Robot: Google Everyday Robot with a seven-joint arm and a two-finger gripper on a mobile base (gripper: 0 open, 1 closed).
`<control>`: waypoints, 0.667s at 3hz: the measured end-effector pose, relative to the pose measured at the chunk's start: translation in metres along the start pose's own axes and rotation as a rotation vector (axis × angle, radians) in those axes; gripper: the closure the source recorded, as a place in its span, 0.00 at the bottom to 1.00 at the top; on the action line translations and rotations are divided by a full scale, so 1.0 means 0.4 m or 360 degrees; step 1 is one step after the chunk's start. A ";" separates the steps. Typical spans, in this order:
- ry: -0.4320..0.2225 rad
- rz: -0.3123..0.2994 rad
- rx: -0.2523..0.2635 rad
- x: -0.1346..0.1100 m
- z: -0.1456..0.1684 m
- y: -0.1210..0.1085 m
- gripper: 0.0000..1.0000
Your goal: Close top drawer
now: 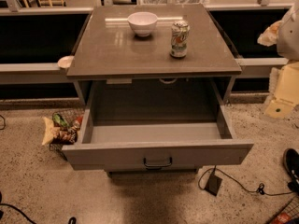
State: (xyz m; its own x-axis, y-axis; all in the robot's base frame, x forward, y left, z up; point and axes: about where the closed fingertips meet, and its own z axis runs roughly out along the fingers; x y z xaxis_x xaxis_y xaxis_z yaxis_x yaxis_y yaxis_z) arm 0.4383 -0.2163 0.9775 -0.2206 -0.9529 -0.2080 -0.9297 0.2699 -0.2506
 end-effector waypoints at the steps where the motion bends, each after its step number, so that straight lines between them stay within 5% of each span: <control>1: 0.0000 0.0000 0.0000 0.000 0.000 0.000 0.00; 2: -0.0054 -0.0087 -0.0119 -0.013 0.086 0.028 0.00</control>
Offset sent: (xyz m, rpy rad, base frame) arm 0.0004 0.0294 -0.0894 0.0811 0.1590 0.1913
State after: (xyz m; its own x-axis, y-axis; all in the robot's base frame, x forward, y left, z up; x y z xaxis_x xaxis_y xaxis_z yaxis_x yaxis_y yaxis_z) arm 0.4390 -0.2034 0.9433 -0.1603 -0.9603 -0.2282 -0.9598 0.2056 -0.1912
